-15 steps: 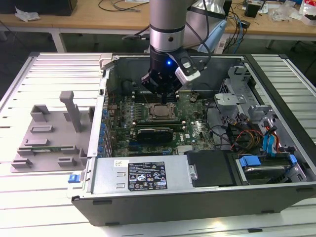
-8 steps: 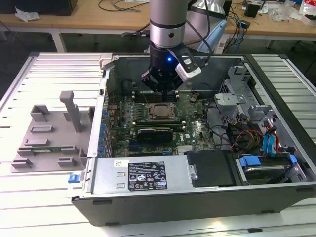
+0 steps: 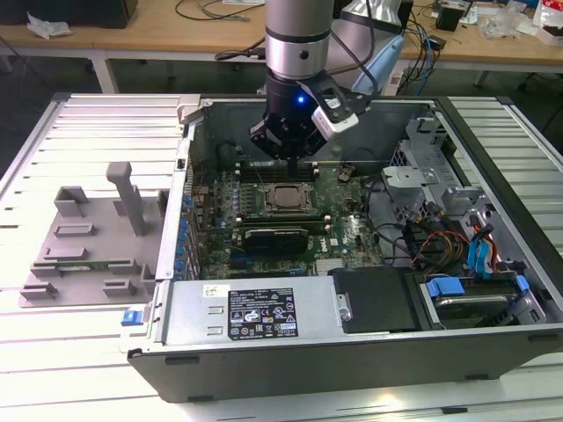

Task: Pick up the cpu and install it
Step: 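Install the first cpu locking lever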

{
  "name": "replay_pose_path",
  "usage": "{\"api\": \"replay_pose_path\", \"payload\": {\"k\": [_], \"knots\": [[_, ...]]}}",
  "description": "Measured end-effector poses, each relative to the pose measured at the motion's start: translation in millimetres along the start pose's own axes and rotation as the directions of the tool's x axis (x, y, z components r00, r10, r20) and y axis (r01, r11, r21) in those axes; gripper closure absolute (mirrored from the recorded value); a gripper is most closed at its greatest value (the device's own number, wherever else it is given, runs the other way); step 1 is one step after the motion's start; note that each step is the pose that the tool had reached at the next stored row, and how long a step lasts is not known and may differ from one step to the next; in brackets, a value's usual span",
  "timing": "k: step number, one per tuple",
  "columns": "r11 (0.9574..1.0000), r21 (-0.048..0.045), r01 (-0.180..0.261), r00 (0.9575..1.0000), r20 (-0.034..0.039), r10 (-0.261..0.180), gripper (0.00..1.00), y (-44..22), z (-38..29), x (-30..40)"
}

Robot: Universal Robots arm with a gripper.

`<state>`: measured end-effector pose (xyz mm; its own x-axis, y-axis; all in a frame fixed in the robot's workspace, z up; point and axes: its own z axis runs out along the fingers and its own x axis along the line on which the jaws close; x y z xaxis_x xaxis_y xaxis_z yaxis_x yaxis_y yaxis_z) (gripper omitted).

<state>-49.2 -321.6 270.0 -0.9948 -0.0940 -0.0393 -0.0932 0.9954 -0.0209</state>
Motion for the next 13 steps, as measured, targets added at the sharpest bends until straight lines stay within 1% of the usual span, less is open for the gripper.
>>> {"api": "replay_pose_path", "payload": {"k": [2, 3, 4, 5, 6, 8, 12, 13], "knots": [[1.0, 0.0, 0.0, 1.0, 0.0003, 0.0, 0.89, 0.7, -0.2, 7.2], [1.0, -0.0001, 0.0, 1.0, 0.0005, 0.0, 0.89, 1.2, -0.4, 12.6], [1.0, 0.0001, 0.0, 1.0, 0.0008, 0.0, 0.89, 1.9, -0.6, 19.9], [1.0, 0.0001, 0.0, 1.0, 0.0011, 0.0, 0.89, 2.4, -0.8, 25.3], [1.0, 0.0001, 0.0, 1.0, 0.0012, 0.0, 0.89, 2.8, -1.0, 29.2], [1.0, 0.0, 0.0, 1.0, 0.0016, 0.0, 0.89, 4.1, -1.5, 43.5], [1.0, 0.0001, 0.0, 1.0, 0.0019, 0.0, 0.89, 5.1, -1.9, 53.6], [1.0, 0.0001, 0.0, 1.0, 0.0021, 0.0, 0.89, 5.5, -2.1, 58.8]]}}
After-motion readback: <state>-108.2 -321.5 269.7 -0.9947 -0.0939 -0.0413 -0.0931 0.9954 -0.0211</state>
